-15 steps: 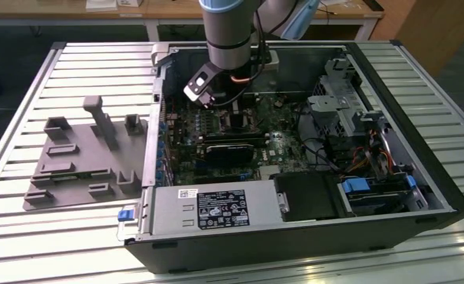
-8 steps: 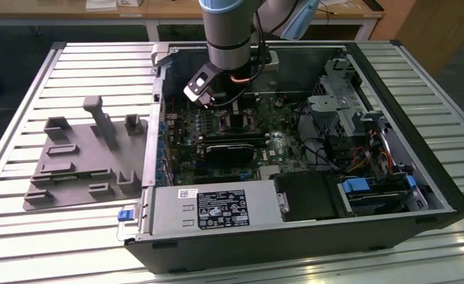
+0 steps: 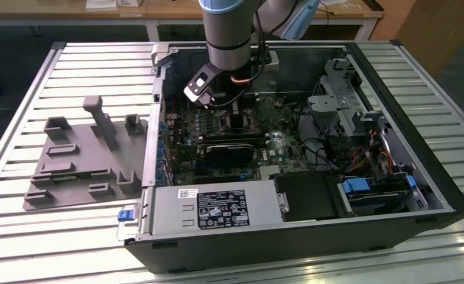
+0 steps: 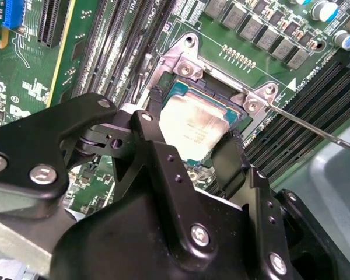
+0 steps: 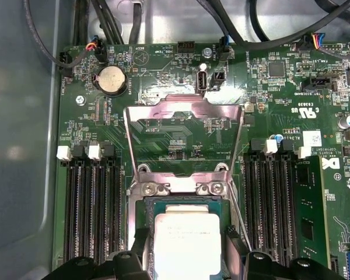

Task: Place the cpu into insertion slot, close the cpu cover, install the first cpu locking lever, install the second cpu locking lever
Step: 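Place the cpu into insertion slot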

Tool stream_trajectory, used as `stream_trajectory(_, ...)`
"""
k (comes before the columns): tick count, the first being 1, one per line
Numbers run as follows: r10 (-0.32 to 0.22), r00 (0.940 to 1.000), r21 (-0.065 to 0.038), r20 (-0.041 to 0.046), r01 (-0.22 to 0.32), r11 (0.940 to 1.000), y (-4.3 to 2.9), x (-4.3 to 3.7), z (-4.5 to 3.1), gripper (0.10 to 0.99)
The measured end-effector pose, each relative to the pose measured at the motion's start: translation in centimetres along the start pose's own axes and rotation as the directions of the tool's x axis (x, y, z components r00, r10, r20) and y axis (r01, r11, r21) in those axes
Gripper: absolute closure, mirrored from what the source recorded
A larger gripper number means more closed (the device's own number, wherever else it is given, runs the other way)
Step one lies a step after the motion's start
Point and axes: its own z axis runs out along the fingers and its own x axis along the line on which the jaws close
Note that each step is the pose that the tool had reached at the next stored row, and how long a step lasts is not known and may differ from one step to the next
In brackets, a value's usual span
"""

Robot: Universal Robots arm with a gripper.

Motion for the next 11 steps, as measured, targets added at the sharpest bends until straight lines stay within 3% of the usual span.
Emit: stream_trajectory(11,0.0,1.0,0.0,-0.0001,0.0,1.0,0.15,0.02,-1.14,0.475)
